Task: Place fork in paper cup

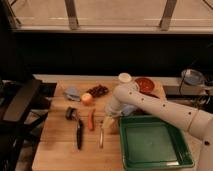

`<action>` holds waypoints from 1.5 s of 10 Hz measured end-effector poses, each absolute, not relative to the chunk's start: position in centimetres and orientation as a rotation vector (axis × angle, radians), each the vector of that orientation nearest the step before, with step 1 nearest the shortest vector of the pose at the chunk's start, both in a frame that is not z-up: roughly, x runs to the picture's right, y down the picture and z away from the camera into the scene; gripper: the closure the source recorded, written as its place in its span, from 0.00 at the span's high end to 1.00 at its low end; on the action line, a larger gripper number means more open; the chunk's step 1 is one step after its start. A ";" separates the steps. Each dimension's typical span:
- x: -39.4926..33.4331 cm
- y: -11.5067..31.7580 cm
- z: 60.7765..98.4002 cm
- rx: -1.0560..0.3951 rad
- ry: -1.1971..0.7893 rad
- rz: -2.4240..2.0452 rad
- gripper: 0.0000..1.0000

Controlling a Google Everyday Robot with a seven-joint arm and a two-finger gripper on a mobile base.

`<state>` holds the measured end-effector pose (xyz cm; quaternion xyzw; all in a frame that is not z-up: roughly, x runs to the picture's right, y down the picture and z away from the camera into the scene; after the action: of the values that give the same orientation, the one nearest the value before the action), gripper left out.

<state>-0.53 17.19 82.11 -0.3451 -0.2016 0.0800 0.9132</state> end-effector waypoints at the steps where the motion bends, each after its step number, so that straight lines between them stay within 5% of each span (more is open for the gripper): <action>1: -0.9 17.3 82.3 -0.715 -0.418 0.162 0.68; 10: -1.4 20.1 83.7 -0.779 -0.404 0.171 0.67; 15: -1.1 20.8 83.8 -0.777 -0.396 0.178 0.21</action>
<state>-1.11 20.81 83.78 -0.3760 -0.1917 0.0859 0.9025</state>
